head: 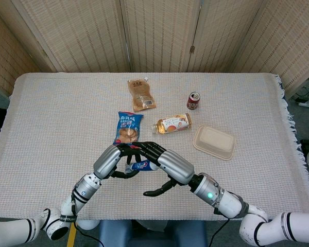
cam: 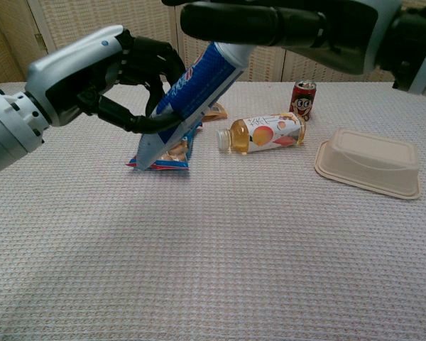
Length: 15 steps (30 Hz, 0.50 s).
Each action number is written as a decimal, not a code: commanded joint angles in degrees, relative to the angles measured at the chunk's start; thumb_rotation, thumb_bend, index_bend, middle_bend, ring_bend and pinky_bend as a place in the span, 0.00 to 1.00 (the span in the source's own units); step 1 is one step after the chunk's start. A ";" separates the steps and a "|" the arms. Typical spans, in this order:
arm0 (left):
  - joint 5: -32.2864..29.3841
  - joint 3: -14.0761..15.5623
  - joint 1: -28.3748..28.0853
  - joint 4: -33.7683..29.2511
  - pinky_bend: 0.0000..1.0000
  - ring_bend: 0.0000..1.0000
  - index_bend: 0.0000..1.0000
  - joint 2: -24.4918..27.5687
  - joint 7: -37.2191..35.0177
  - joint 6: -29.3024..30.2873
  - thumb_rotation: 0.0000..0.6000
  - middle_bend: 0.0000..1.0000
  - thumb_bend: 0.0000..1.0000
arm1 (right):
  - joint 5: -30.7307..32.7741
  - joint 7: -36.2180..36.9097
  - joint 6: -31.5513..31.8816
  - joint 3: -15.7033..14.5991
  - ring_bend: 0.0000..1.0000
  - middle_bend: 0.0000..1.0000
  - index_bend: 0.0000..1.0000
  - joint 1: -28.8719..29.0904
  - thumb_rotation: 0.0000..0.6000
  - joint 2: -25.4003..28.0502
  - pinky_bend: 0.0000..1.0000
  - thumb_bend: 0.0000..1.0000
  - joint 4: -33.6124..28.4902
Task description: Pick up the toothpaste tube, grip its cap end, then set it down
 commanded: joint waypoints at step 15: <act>-0.84 1.49 0.35 2.06 0.46 0.65 0.76 1.58 0.52 -1.87 1.00 0.80 0.71 | -2.73 2.46 5.53 -1.85 0.00 0.00 0.00 -3.67 0.37 4.26 0.00 0.06 -0.24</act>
